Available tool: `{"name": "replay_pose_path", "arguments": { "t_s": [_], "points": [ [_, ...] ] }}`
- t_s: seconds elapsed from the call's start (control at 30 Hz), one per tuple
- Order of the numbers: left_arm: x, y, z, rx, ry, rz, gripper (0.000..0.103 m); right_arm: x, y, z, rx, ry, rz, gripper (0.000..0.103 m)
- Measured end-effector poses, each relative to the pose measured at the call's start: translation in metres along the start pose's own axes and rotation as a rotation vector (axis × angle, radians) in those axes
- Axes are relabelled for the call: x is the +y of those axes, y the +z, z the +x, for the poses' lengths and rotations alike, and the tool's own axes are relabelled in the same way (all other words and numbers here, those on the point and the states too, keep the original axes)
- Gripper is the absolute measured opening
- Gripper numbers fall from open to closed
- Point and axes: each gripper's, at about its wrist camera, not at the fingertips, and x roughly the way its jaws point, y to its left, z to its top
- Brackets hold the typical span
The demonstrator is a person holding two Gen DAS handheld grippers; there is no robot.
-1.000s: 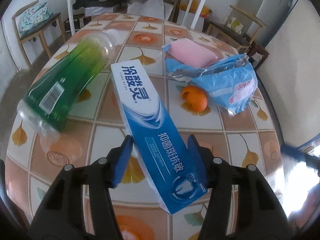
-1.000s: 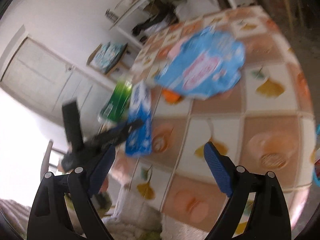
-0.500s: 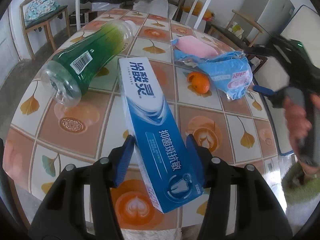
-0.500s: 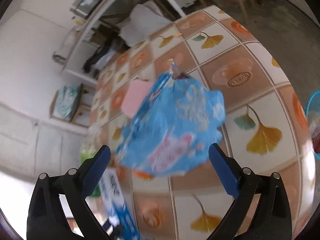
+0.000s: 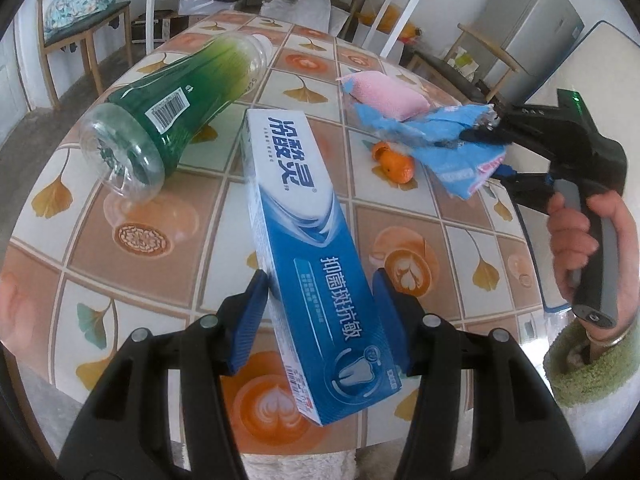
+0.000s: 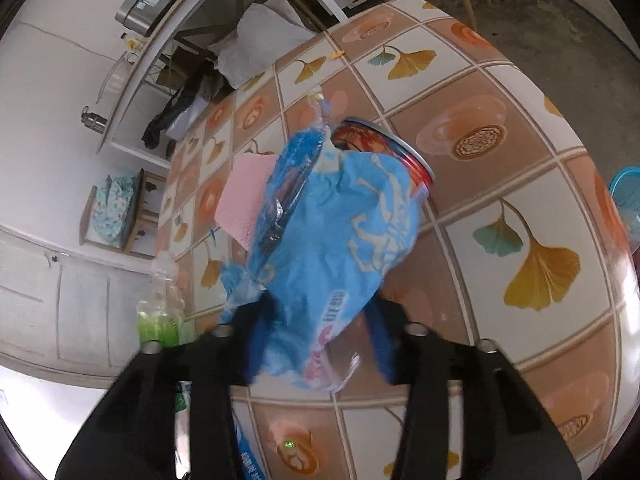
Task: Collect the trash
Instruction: 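Lift the blue plastic bag with the right gripper while the left holds the toothpaste box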
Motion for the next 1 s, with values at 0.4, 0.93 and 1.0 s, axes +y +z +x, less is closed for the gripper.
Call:
{"name": "replay_pose_path", "arguments": {
  "t_s": [0.4, 0.93, 1.0],
  "points": [
    [0.002, -0.002, 0.0, -0.002, -0.012, -0.005, 0.051, 0.004, -0.027, -0.079, -0.127, 0.081, -0.093, 0.009],
    [0.001, 0.0, 0.001, -0.003, -0.002, -0.017, 0.051, 0.007, -0.075, -0.162, -0.318, -0.101, -0.376, 0.008],
    [0.001, 0.0, -0.001, -0.007, 0.003, -0.024, 0.051, 0.002, -0.079, -0.16, -0.303, -0.09, -0.371, 0.008]
  ]
}}
